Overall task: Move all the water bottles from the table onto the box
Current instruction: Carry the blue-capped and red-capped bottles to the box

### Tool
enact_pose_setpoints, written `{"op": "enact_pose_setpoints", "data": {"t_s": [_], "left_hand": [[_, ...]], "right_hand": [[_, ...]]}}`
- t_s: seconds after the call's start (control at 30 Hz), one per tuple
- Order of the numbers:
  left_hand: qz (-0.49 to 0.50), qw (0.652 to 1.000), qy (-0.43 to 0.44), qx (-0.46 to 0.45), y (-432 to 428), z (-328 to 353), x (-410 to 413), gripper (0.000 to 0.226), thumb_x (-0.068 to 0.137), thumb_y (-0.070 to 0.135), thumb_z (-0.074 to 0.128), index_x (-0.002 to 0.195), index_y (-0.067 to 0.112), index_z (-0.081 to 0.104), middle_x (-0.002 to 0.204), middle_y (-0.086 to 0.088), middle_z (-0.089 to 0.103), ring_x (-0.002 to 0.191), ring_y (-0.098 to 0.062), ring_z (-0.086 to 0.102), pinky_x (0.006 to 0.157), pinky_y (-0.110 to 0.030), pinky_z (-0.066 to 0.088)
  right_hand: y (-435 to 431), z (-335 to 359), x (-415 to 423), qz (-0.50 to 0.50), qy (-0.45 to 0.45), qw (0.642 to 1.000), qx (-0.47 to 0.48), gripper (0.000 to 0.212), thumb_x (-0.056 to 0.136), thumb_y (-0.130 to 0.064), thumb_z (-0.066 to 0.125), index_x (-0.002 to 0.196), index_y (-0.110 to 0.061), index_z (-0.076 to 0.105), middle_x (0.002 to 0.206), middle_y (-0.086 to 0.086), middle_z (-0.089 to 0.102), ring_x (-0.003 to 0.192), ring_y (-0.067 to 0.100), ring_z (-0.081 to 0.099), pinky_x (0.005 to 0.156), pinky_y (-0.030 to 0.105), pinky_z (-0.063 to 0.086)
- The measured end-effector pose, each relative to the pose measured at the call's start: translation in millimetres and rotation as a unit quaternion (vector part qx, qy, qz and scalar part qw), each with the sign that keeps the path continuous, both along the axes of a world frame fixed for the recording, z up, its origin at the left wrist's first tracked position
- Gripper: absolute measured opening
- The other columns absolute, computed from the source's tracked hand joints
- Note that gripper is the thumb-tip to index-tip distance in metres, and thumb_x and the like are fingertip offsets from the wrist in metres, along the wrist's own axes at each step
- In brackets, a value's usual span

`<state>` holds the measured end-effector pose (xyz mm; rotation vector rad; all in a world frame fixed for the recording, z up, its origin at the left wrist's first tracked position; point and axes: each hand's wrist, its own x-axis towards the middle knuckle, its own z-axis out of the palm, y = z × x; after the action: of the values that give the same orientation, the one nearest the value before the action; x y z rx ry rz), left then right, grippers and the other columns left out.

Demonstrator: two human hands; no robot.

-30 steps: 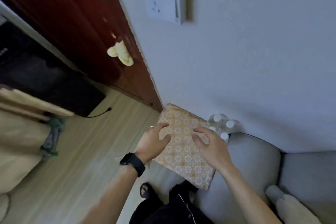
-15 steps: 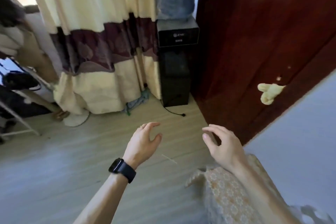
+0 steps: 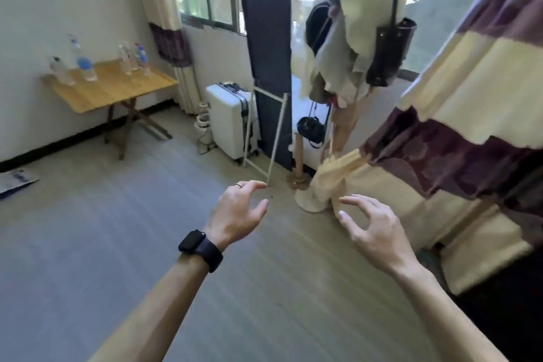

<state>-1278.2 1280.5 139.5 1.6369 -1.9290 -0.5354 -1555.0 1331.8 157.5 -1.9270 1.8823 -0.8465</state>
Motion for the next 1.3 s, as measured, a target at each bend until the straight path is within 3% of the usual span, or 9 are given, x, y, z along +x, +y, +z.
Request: {"op": "enact_pose_setpoints", "data": {"t_s": [0.1, 0.23, 0.43, 0.87, 1.13, 1.3], "left_hand": [[0.076, 0.997, -0.025, -0.009, -18, 18, 63, 0.041, 0.091, 0.045, 0.057, 0.130, 0.032, 0.059, 0.133, 0.009, 0.060, 0.126, -0.015, 0.053, 0.100, -0.040, 0.048], [0.159, 0.984, -0.078, -0.021, -51, 40, 131, 0.040, 0.094, 0.040, 0.057, 0.133, 0.031, 0.057, 0.136, 0.008, 0.058, 0.128, -0.016, 0.051, 0.102, -0.037, 0.047], [0.251, 0.960, -0.121, -0.041, -127, 72, 193, 0.040, 0.092, 0.037, 0.060, 0.130, 0.027, 0.060, 0.133, 0.002, 0.061, 0.123, -0.022, 0.054, 0.102, -0.034, 0.043], [0.379, 0.917, -0.096, -0.078, -287, 112, 294, 0.035, 0.094, 0.032, 0.062, 0.127, 0.022, 0.063, 0.130, -0.005, 0.062, 0.125, -0.024, 0.052, 0.104, -0.032, 0.038], [0.400, 0.908, -0.083, -0.094, -383, 98, 412, 0.035, 0.093, 0.034, 0.062, 0.126, 0.025, 0.063, 0.128, -0.002, 0.063, 0.124, -0.023, 0.054, 0.104, -0.035, 0.042], [0.399, 0.909, -0.080, -0.092, -446, 104, 511, 0.035, 0.092, 0.035, 0.061, 0.125, 0.024, 0.063, 0.127, -0.002, 0.063, 0.121, -0.023, 0.056, 0.103, -0.036, 0.044]], "right_hand": [[-62, 19, 63, 0.075, 0.011, 0.996, -0.035, 0.029, 0.090, -0.033, 0.071, 0.118, -0.031, 0.070, 0.125, -0.014, 0.064, 0.124, 0.010, 0.051, 0.104, 0.020, 0.033], [-137, 41, 139, 0.176, 0.014, 0.982, -0.074, 0.033, 0.091, -0.036, 0.069, 0.124, -0.031, 0.067, 0.127, -0.010, 0.064, 0.125, 0.017, 0.051, 0.107, 0.033, 0.041], [-255, 68, 218, 0.254, 0.013, 0.962, -0.104, 0.039, 0.093, -0.043, 0.062, 0.131, -0.034, 0.062, 0.136, -0.009, 0.059, 0.134, 0.019, 0.041, 0.110, 0.029, 0.031], [-489, 93, 323, 0.323, 0.009, 0.937, -0.132, 0.043, 0.095, -0.048, 0.057, 0.136, -0.032, 0.057, 0.137, -0.009, 0.060, 0.135, 0.021, 0.042, 0.108, 0.026, 0.029], [-600, 87, 451, 0.344, 0.039, 0.926, -0.147, 0.042, 0.095, -0.050, 0.055, 0.135, -0.036, 0.057, 0.135, -0.009, 0.060, 0.135, 0.019, 0.041, 0.100, 0.020, 0.026], [-663, 90, 548, 0.362, 0.023, 0.923, -0.130, 0.040, 0.096, -0.048, 0.057, 0.134, -0.037, 0.057, 0.134, -0.011, 0.060, 0.136, 0.018, 0.038, 0.104, 0.024, 0.029]]}}
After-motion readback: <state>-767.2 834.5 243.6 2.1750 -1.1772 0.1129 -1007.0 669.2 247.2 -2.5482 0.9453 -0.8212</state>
